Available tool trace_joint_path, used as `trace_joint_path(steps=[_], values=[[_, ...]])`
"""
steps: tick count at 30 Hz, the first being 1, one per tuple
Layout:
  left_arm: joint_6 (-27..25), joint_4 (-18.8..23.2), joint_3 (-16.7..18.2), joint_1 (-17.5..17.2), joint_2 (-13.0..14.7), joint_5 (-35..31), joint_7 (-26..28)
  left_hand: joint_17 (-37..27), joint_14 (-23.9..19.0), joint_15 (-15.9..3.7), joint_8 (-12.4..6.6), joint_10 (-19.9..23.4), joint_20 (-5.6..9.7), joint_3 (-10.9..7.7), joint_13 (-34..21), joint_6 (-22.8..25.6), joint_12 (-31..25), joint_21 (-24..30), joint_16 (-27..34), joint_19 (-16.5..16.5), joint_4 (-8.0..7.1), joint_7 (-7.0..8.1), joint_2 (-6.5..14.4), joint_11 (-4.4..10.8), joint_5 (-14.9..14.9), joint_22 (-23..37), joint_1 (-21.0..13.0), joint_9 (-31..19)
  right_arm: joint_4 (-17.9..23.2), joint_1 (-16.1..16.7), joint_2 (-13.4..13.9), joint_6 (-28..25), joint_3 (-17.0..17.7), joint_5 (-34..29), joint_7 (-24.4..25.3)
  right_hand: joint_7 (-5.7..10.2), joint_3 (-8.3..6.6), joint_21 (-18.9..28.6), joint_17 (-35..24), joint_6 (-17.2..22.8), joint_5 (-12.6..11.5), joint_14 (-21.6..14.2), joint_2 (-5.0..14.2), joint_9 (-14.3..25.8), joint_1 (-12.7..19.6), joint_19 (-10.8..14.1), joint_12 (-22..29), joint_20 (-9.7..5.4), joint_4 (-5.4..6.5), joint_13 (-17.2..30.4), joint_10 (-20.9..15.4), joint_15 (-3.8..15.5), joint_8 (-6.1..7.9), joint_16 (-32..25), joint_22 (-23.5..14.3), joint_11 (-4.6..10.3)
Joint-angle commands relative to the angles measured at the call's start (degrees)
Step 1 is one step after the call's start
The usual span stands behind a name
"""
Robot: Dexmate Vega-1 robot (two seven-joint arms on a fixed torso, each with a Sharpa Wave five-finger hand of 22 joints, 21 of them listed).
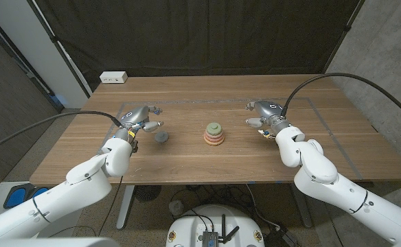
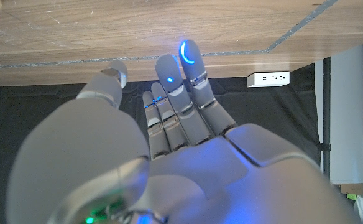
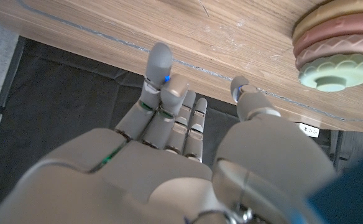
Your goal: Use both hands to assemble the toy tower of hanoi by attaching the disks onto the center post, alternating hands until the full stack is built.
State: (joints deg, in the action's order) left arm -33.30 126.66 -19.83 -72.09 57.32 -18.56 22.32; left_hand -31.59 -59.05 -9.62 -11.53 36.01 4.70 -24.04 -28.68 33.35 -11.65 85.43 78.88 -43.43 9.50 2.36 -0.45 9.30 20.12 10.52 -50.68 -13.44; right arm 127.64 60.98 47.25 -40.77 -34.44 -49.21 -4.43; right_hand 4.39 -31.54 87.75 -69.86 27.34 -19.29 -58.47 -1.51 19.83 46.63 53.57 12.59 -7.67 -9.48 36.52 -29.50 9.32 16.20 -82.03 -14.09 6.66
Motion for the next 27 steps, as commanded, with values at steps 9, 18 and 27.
trace_joint_path(steps=[9, 18, 27], values=[[-1.3, -0.5, -1.6, 1.9, 0.1, -0.1, -1.2, 0.0, 0.1, -2.99, 0.08, 0.0, 6.99, -0.27, -0.1, -0.4, 0.0, 0.2, 0.2, -0.3, -0.07, -0.09, -0.4, -0.05, 0.3, 0.2, 0.1, -0.4, -1.1, 3.2, 1.7, -3.7, 0.9, 2.6, 9.2, 1.13, -0.63, 0.4, 0.1, 1.0, -0.2, -0.3, -0.27, 0.3, 1.3, 0.1, -0.3, -4.71, -0.23, 0.2, -0.3, 3.11, 0.61, -0.3, -0.1, 0.43], [-1.3, -1.0, -1.9, 2.1, 0.8, 0.2, -1.9, 0.1, 0.2, -2.99, 0.11, -0.4, 6.98, -0.26, 0.0, -0.7, 0.0, 0.2, 0.2, -0.2, -0.09, -0.11, -0.5, -0.23, 0.3, 0.2, 0.2, -0.3, -1.4, 3.5, 2.1, -5.9, 0.3, 3.7, 10.1, 1.76, -0.71, 0.4, 0.1, 1.3, -0.2, -0.2, -0.27, 0.2, 1.5, -0.2, -0.3, -4.68, -0.15, 0.3, -0.7, 3.09, 0.7, -0.3, -0.1, 0.73], [-2.2, -0.6, -2.8, 3.3, 1.5, -0.4, -3.1, 0.2, 0.2, -2.99, 0.09, -0.5, 6.99, -0.27, 0.0, -0.8, 0.0, 0.2, 0.2, -0.2, -0.07, -0.13, -0.5, -0.32, 0.4, 0.2, 0.2, -0.3, -1.0, 3.6, 2.6, -7.0, -0.4, 4.6, 11.5, 1.16, -0.74, 0.3, 0.2, 1.1, -0.2, 0.1, -0.24, 0.1, 1.5, -0.4, -0.3, -4.67, -0.02, 0.4, -0.9, 3.09, 0.59, -0.1, 0.0, 0.73]])
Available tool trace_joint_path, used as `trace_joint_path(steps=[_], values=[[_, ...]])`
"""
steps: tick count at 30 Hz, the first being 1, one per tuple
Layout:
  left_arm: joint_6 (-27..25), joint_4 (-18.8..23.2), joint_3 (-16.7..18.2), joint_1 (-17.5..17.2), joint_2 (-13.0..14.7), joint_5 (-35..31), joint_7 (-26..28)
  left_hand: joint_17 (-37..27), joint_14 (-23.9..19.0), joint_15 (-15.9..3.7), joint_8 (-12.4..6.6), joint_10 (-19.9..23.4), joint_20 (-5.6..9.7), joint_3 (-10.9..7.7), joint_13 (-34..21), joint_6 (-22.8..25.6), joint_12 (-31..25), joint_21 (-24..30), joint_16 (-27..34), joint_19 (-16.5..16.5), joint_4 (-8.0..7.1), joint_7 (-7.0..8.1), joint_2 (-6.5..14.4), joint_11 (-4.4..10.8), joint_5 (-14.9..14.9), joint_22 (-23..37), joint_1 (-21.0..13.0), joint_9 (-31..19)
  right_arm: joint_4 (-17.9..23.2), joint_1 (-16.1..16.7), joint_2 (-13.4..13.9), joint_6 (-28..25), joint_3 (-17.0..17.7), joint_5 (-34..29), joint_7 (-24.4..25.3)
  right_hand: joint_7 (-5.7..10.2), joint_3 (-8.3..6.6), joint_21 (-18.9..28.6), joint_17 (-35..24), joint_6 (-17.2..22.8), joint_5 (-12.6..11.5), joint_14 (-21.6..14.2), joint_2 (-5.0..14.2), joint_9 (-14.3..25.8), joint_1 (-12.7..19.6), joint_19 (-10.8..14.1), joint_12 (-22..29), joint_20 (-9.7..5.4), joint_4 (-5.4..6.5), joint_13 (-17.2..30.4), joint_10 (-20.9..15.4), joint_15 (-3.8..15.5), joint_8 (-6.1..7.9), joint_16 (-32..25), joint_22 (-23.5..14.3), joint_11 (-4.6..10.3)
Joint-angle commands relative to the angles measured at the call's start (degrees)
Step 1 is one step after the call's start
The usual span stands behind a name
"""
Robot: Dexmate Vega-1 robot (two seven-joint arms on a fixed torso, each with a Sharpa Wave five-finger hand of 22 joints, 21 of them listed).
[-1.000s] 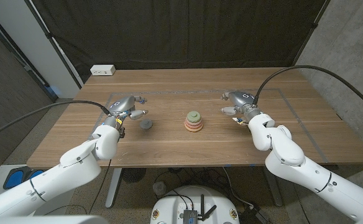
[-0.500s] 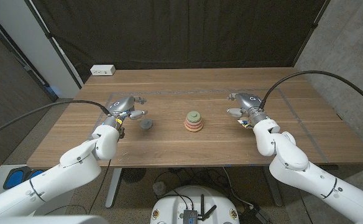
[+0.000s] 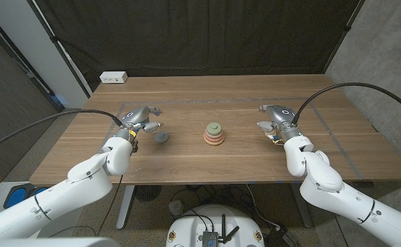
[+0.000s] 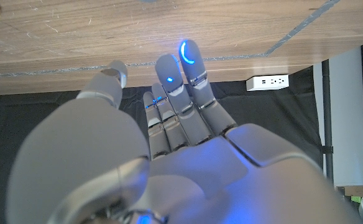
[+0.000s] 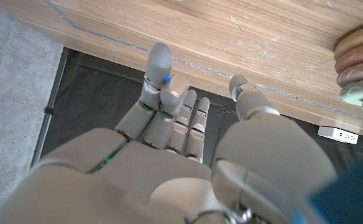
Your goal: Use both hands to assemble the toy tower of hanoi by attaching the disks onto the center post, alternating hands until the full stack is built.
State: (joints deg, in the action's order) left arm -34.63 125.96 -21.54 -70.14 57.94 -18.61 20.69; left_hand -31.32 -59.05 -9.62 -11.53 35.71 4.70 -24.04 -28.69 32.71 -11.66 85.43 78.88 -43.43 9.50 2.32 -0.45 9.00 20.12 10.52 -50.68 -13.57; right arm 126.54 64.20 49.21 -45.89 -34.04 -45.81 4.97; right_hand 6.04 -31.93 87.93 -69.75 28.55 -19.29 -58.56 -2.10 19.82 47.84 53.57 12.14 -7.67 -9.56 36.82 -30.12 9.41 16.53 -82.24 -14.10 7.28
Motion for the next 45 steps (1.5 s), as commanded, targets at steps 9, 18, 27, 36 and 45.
trace_joint_path(steps=[9, 18, 27, 36, 45], values=[[-3.7, 2.3, -1.8, 2.3, 3.6, -1.9, -4.4, -0.1, 0.2, -2.99, -0.1, 0.2, 7.08, -0.16, 0.1, 0.1, -0.2, 0.3, 0.3, -0.2, 0.06, -0.26, -0.8, 0.04, 0.3, 0.3, 0.2, -0.2, 0.4, 0.3, 1.1, -2.5, -1.4, 2.1, 3.1, -0.61, -0.36, 0.2, 0.0, -0.1, -0.1, 0.2, 0.41, 0.1, 0.2, -0.5, 0.1, -4.67, 0.15, 0.1, -0.4, 2.99, 0.23, 0.1, 0.0, 0.11], [-4.8, 3.4, -2.5, 4.3, 8.0, -3.1, -9.8, 0.0, 0.3, -2.99, -0.25, -0.1, 7.17, -0.36, 0.2, 0.1, -0.1, 0.5, 0.5, -0.1, 0.49, -0.3, -1.1, -0.04, 0.2, 0.4, -1.1, -0.3, 0.5, -0.1, 1.6, -2.7, -2.0, 2.5, 3.6, -0.89, -0.38, 0.3, 0.0, -0.2, -0.1, 0.3, 0.55, 0.0, 0.2, -0.5, 0.0, -4.67, 0.26, 0.2, -0.6, 2.99, 0.16, 0.1, 0.1, 0.09], [-1.8, 2.7, -2.7, 6.0, 11.2, -3.2, -13.9, 0.1, 0.4, -2.99, -0.06, -0.7, 7.11, -0.29, 0.1, -0.5, 0.0, 0.5, 0.5, 0.1, 0.36, -0.5, -1.3, -0.09, 0.2, 0.4, -1.2, -0.3, 0.6, -1.0, 2.0, -3.1, -2.9, 2.3, 3.2, -1.08, -0.41, 0.2, 0.0, 0.1, -0.1, 0.3, 0.77, 0.0, 0.1, -0.6, 0.0, -4.67, 0.39, 0.3, -0.8, 2.99, 0.24, 0.1, 0.2, 0.11], [2.7, 1.6, 0.3, 5.8, 14.9, 2.1, -18.5, 0.2, 0.5, -2.99, 0.15, -1.5, 7.08, -0.2, 0.1, -1.3, 0.2, 0.6, 0.6, 0.4, 0.31, -0.55, -1.5, -0.17, 0.1, 0.4, -1.6, -0.3, 0.4, -2.0, 1.8, -3.6, -3.8, 1.9, 2.8, -1.06, -0.44, 0.3, 0.0, 0.2, -0.2, 0.4, 0.9, -0.1, 0.0, -0.6, 0.1, -4.67, 0.43, 0.4, -1.1, 2.99, 0.27, 0.1, 0.1, -0.02], [3.7, 1.1, -1.3, 8.2, 16.9, 1.3, -23.8, 0.6, 1.5, -2.96, 0.75, -4.2, 7.22, 0.21, 0.0, -3.9, 0.8, 0.8, 0.5, 1.2, 0.84, -0.66, -3.1, -0.25, -0.3, 0.6, -3.4, -0.2, -0.1, -2.8, 1.4, -3.5, -4.5, 1.7, 2.5, -1.01, -0.52, 0.3, 0.0, 0.2, -0.2, 0.4, 1.09, -0.1, 0.0, -0.7, 0.1, -4.69, 0.43, 0.5, -1.2, 3.0, 0.23, 0.2, 0.2, 0.07]])
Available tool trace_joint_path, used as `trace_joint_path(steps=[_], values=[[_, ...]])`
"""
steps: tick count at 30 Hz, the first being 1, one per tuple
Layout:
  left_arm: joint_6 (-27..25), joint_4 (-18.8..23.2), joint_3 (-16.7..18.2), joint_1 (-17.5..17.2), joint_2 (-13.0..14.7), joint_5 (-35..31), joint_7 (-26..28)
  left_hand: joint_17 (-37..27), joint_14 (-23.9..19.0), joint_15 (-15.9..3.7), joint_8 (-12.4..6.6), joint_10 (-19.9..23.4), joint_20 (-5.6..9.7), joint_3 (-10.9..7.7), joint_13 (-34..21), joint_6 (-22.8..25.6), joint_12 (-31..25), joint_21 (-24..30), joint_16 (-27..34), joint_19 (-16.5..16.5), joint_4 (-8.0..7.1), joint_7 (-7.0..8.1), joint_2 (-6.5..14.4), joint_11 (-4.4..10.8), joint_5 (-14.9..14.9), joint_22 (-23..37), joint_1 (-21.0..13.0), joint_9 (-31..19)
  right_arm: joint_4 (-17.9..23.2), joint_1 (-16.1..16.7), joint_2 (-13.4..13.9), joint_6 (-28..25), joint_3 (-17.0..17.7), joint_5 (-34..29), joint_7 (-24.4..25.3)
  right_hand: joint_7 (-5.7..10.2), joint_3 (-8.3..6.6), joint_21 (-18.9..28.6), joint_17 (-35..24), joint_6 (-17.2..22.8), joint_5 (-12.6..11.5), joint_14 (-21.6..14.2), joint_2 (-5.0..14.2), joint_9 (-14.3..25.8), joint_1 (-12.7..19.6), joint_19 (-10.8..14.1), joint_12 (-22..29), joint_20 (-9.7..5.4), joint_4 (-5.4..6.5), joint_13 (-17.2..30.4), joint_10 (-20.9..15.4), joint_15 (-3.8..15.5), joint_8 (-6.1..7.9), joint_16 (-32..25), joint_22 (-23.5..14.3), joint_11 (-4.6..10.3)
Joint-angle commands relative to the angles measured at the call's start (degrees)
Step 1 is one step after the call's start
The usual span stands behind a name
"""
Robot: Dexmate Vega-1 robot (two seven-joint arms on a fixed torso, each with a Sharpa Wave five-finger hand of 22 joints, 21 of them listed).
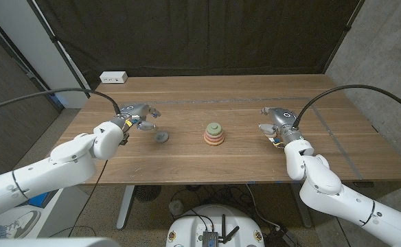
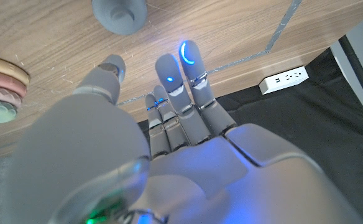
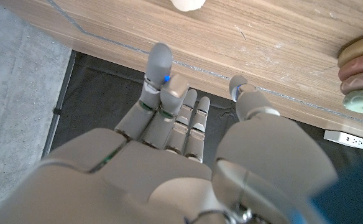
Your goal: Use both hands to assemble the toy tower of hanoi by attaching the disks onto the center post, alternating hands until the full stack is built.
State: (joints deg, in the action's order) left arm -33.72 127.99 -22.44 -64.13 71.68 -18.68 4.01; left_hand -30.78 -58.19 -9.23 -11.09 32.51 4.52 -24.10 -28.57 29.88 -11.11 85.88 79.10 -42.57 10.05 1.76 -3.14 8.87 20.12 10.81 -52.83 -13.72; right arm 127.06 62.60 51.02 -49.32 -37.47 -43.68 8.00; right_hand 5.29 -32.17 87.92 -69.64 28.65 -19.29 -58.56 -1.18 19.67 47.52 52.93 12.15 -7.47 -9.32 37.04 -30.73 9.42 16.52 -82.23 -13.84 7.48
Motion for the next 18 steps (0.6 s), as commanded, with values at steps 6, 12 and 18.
trace_joint_path(steps=[6, 12, 18], values=[[2.9, -1.1, -2.4, 4.6, 3.2, -0.9, -10.8, 0.4, 1.2, -3.35, 0.36, -3.2, 7.23, 1.07, 0.1, -2.5, 0.6, 0.5, 0.2, 1.2, -0.2, -0.25, -1.3, -0.8, -0.8, 0.4, -1.4, 0.1, -0.5, -1.5, -0.5, -0.2, -1.5, -0.8, -0.8, -0.22, -0.37, 0.3, -0.1, 0.1, -0.3, 0.4, 0.33, 0.1, 0.4, -0.1, 0.1, -4.9, 0.16, 0.3, -0.8, 3.0, 0.25, 0.2, 0.0, -0.11], [2.7, -1.5, -3.5, 5.7, 2.5, -2.9, -12.3, 0.5, 1.3, -3.34, 0.58, -4.9, 7.06, 1.66, 0.6, -3.9, 0.9, 0.6, 0.4, 1.3, -0.63, -0.66, -1.7, -1.65, -1.1, 0.3, -0.9, 0.3, -0.3, -1.4, -0.4, -0.3, -1.5, -0.9, -0.8, -0.23, -0.48, 0.4, -0.2, 0.1, -0.4, 0.4, 0.45, 0.0, 0.4, 0.0, 0.1, -4.9, 0.11, 0.4, -0.9, 3.0, 0.25, 0.1, -0.1, -0.15], [3.7, -2.3, -5.1, 6.9, 1.5, -5.6, -13.6, 1.1, 1.6, -3.34, 0.62, -5.8, 6.99, 2.07, 1.0, -5.0, 0.9, 0.5, 0.1, 1.1, -0.95, -0.56, -1.9, -1.72, -1.3, 0.2, -0.4, 0.5, -0.1, -1.3, -0.2, -0.7, -1.6, -1.2, -1.2, -0.24, -0.64, 0.4, -0.2, 0.2, -0.6, 0.5, 0.62, 0.0, 0.6, -0.1, 0.1, -4.91, 0.03, 0.5, -1.0, 3.01, 0.25, 0.1, -0.1, -0.09]])
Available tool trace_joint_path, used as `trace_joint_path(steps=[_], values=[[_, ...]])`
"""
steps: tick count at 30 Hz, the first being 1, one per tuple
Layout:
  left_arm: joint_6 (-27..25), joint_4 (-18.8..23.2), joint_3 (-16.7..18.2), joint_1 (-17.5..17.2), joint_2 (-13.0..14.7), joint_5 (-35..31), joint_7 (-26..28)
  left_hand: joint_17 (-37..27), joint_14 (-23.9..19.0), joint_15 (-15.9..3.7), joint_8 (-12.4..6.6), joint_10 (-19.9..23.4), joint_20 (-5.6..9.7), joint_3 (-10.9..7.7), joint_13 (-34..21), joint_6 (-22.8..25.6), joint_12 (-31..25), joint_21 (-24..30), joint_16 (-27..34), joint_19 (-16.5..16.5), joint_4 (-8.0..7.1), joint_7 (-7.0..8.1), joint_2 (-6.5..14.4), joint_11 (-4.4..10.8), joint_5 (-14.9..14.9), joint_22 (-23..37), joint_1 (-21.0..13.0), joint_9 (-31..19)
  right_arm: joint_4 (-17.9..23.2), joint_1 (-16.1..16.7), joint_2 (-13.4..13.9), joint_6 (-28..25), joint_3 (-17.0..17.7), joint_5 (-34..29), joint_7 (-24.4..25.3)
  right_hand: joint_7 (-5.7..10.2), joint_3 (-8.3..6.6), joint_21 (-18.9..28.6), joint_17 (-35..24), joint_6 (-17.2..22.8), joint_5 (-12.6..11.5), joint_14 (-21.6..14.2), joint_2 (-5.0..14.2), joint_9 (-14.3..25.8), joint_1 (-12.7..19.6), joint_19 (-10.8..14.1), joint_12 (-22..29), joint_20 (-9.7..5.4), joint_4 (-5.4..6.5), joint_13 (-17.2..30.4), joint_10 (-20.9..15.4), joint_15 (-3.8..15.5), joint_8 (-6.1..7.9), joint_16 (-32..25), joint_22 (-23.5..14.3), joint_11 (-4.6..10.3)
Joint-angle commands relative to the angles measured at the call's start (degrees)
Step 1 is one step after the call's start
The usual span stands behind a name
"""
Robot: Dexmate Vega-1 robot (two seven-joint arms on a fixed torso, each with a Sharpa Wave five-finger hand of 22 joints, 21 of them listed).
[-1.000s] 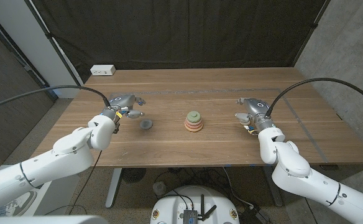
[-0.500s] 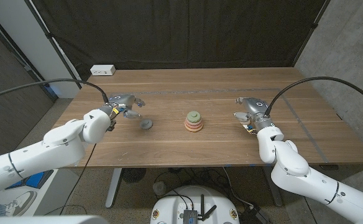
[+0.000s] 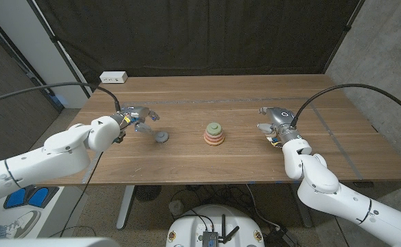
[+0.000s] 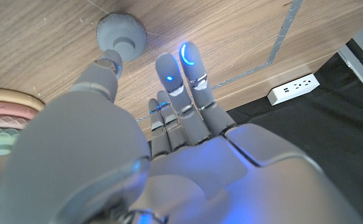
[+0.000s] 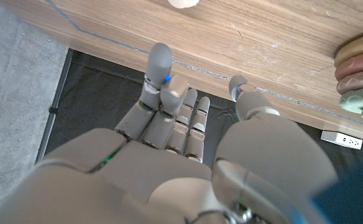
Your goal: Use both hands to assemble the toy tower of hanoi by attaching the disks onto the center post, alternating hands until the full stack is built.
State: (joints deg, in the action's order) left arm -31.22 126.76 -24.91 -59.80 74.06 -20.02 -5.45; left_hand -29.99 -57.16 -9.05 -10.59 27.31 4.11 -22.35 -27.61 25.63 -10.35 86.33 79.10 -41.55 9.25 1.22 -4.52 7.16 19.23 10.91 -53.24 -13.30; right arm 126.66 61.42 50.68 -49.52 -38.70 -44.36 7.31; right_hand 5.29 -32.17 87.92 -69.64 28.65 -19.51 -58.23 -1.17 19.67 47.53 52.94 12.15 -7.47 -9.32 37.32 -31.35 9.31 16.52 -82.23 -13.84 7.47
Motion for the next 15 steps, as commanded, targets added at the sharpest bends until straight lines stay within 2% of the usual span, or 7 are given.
trace_joint_path(steps=[1, 6, 15], values=[[1.2, -1.2, -3.0, 2.9, -1.1, -4.9, -4.5, 0.1, 0.2, -3.52, 0.02, -0.6, 7.5, 0.33, 0.1, -0.7, 0.0, 0.3, 0.4, -0.3, -0.12, -0.06, -0.4, -0.05, -0.5, 0.1, -0.1, 0.1, 0.4, -0.1, 0.3, -0.4, -0.3, -0.5, -0.6, -0.31, -0.66, 0.4, -0.2, 0.2, -0.4, 0.1, 0.63, 0.0, 0.6, -0.1, 0.1, -4.9, 0.03, 0.3, -0.4, 3.12, 0.24, 0.1, -0.1, -0.09], [2.3, -1.8, -4.4, 4.0, -2.1, -7.6, -6.3, -0.3, -0.9, -3.5, -0.2, -0.6, 7.72, 0.65, 0.5, -1.2, -0.3, 0.9, 1.3, -1.5, -0.02, -1.04, -0.4, -1.03, -0.7, 0.3, -0.5, 0.2, 0.4, -0.3, 0.3, -0.3, -0.4, -0.6, -0.9, -0.29, -0.74, 0.4, -0.2, 0.2, -0.5, 0.2, 0.69, 0.0, 0.6, -0.1, 0.1, -4.9, -0.01, 0.3, -0.4, 3.12, 0.23, 0.1, -0.1, -0.01], [3.3, -2.7, -5.0, 4.0, -3.1, -10.0, -7.6, 0.2, -0.9, -3.48, 0.04, -2.0, 7.57, 1.45, 0.9, -3.0, -0.2, 0.8, 1.2, -1.3, -0.28, -1.62, -1.0, -1.43, -1.2, 0.2, 0.2, 0.4, 0.6, -0.2, 0.4, -0.2, -0.5, -0.8, -1.3, -0.41, -0.85, 0.4, -0.1, 0.1, -0.7, 0.3, 0.82, 0.0, 0.6, -0.2, 0.0, -4.89, -0.01, 0.3, -0.4, 3.12, 0.19, 0.2, -0.1, -0.15]])
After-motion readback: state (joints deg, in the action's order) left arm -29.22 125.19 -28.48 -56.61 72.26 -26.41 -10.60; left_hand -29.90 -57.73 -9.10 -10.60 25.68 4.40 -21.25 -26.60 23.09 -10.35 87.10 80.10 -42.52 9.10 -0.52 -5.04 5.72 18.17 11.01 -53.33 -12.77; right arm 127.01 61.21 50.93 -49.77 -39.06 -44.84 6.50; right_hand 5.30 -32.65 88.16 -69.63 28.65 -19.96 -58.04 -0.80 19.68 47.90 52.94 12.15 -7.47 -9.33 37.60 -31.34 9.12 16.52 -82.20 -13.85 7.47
